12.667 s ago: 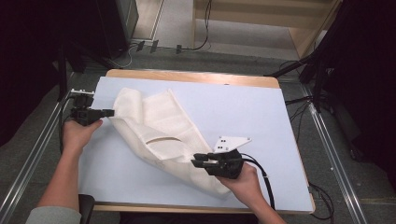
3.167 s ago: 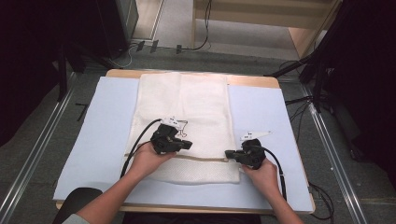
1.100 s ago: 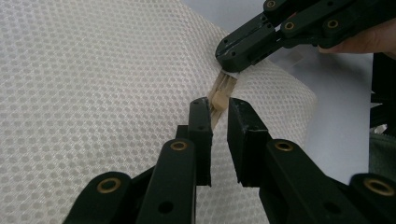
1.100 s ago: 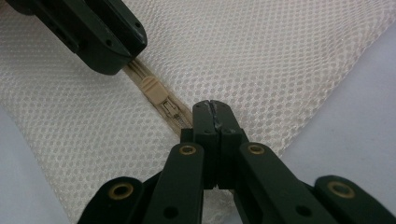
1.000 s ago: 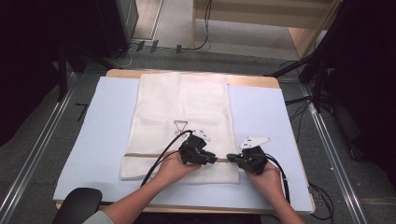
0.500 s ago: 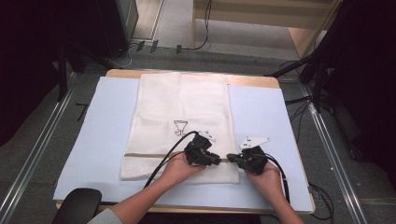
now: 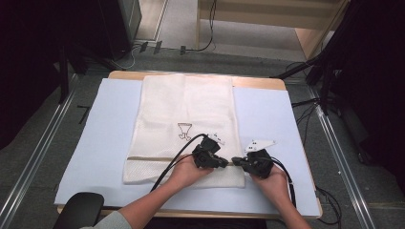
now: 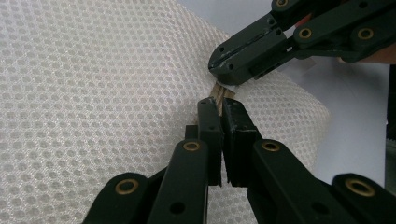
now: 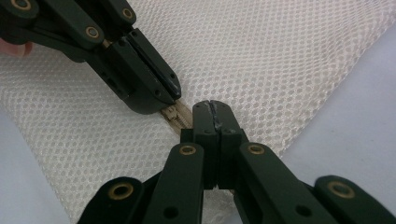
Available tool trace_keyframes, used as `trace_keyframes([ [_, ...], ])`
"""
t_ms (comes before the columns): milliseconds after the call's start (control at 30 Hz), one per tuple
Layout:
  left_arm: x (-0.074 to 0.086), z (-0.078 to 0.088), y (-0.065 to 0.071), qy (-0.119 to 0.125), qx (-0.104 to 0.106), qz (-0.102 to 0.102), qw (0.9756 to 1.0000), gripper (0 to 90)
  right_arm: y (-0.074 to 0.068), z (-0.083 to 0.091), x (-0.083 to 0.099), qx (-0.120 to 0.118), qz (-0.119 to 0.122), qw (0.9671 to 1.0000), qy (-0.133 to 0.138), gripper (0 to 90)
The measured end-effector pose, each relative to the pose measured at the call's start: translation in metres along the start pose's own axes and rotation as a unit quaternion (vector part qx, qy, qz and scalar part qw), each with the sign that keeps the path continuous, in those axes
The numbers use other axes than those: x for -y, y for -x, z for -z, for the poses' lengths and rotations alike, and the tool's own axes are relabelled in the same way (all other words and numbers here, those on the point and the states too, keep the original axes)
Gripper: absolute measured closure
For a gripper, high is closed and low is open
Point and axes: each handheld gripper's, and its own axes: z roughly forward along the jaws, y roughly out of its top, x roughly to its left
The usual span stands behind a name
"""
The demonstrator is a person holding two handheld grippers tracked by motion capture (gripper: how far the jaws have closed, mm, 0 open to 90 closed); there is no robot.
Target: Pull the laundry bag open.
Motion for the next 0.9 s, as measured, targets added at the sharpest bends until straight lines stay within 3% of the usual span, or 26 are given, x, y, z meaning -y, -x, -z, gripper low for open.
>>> trace_keyframes([
  [100, -0.001, 0.001, -0.001, -0.001, 0.005, 0.013, 0.9999, 88.4, -0.003, -0.002, -0.001, 0.0, 0.006, 1.0, -0.002, 90.0],
  [200, -0.002, 0.002, -0.004, -0.004, 0.015, 0.023, 0.9996, 88.5, -0.007, -0.003, -0.001, 0.013, 0.043, 0.999, 0.001, 90.0],
  [233, -0.002, 0.002, -0.005, -0.008, 0.015, 0.024, 0.9996, 88.6, -0.006, -0.003, 0.0, 0.013, 0.045, 0.9989, 0.003, 90.0],
  [833, -0.001, 0.01, -0.015, -0.023, 0.04, 0.054, 0.9975, 89.0, -0.006, -0.004, 0.005, 0.007, 0.047, 0.9987, 0.019, 90.0],
  [900, 0.0, 0.012, -0.014, -0.024, 0.034, 0.048, 0.9979, 89.1, -0.005, -0.004, 0.006, 0.005, 0.045, 0.9988, 0.02, 90.0],
])
